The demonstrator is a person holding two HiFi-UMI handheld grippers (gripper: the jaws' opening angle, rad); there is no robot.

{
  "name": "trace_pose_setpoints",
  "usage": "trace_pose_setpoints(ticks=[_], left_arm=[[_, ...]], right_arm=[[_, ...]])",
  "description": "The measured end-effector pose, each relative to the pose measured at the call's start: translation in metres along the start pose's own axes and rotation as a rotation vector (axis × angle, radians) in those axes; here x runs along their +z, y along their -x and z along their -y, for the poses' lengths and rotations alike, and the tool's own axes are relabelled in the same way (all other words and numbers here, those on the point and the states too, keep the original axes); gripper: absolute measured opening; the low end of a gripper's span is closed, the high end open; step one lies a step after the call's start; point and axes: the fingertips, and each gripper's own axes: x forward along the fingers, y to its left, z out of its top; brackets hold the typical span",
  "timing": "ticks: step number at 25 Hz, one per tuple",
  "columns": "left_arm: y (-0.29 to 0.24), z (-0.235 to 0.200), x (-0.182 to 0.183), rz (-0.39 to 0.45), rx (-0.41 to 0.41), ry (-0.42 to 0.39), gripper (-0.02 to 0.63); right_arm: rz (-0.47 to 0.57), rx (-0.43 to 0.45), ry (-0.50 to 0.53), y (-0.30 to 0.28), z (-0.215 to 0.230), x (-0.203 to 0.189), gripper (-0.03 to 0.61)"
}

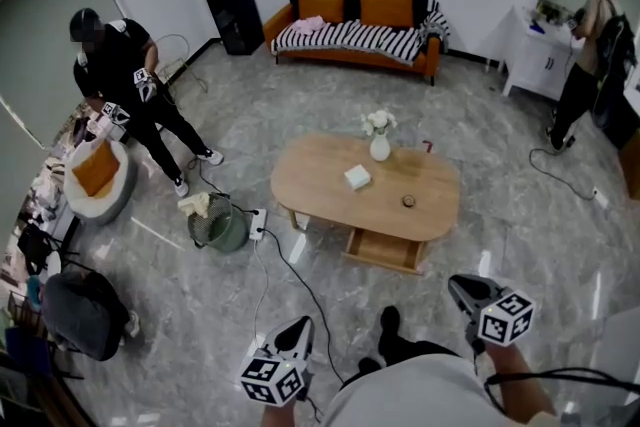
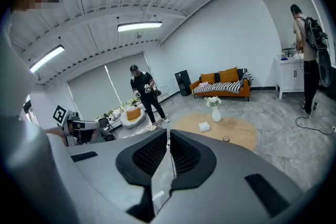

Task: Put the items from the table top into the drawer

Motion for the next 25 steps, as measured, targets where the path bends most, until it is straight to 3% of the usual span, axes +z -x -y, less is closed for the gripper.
trace_pose_setpoints(ticks=[12,25], left_arm=[[-0.078,-0.013,0.054,-0.006,0.001,-0.017,0.002],[-0.152,-0.018,0.085,-0.016,0.018,-0.016,0.002]], right_arm=[[-0.007,0.024,-0.007,-0.058,0.054,0.049,0.043],[-0.035,0.010,-0.003,-0.083,0.127,0.078,0.043]])
